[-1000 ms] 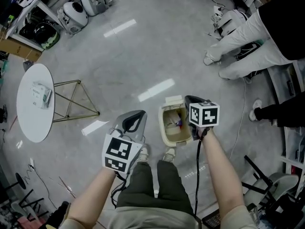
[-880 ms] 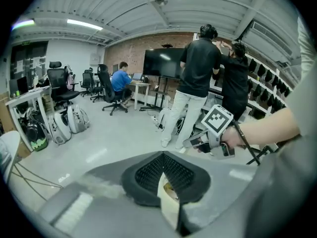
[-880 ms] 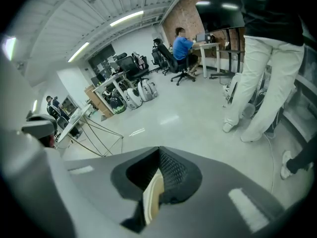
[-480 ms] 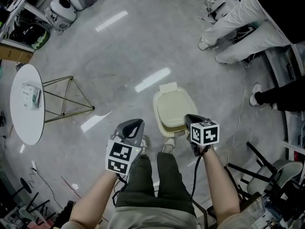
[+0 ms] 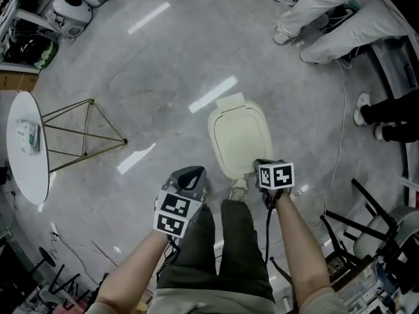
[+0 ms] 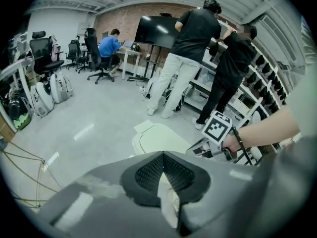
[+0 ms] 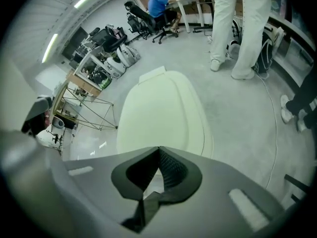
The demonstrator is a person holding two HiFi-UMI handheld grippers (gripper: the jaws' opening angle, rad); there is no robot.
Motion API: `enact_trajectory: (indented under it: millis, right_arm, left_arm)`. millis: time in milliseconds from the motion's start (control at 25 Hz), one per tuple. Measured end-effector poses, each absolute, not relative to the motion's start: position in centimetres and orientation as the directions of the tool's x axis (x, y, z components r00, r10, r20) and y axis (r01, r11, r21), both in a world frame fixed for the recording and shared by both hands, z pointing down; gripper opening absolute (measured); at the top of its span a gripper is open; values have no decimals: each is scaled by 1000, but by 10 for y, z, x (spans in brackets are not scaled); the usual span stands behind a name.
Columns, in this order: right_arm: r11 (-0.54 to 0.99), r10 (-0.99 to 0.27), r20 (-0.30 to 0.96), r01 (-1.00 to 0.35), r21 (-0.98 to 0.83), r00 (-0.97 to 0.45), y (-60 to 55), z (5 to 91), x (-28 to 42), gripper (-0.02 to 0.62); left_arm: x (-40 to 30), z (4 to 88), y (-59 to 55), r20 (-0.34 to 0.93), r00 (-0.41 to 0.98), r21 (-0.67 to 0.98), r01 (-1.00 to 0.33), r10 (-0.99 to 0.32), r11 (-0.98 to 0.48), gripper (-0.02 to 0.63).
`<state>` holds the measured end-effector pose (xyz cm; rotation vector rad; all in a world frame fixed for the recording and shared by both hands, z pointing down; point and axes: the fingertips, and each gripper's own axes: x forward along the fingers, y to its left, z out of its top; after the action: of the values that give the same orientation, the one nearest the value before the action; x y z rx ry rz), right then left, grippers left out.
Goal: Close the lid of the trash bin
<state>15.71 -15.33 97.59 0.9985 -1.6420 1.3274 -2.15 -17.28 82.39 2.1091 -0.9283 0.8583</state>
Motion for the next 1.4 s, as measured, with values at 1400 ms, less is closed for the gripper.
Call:
enact_trajectory:
  millis: [1400]
  right_arm:
    - [493, -717, 443, -841, -223, -538, -198, 392, 115, 3]
  left_arm:
    - [-32, 401, -222, 419, 613, 81, -761, -670, -644, 3]
